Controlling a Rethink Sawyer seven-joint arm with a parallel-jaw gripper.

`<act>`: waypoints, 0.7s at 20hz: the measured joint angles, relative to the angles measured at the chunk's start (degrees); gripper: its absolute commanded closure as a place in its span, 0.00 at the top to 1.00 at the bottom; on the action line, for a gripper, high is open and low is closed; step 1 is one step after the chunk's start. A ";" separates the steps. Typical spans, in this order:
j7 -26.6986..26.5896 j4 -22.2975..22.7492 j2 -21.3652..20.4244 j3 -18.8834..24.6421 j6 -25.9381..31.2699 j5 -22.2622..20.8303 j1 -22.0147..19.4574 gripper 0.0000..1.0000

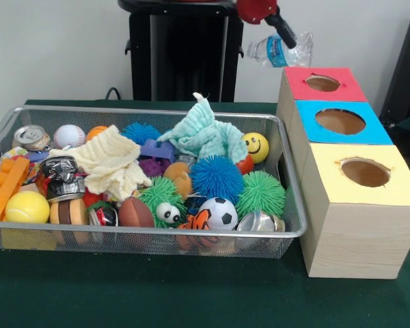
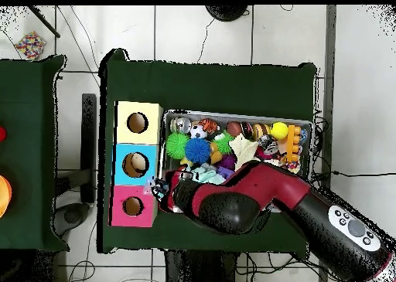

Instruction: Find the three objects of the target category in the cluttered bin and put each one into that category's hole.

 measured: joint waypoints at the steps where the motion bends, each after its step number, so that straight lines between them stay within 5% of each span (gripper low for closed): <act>1: 0.00 0.01 0.18 0.42 0.00 0.04 0.04 0.00; 14: 0.00 0.00 3.60 2.04 -2.91 -2.63 3.91 0.00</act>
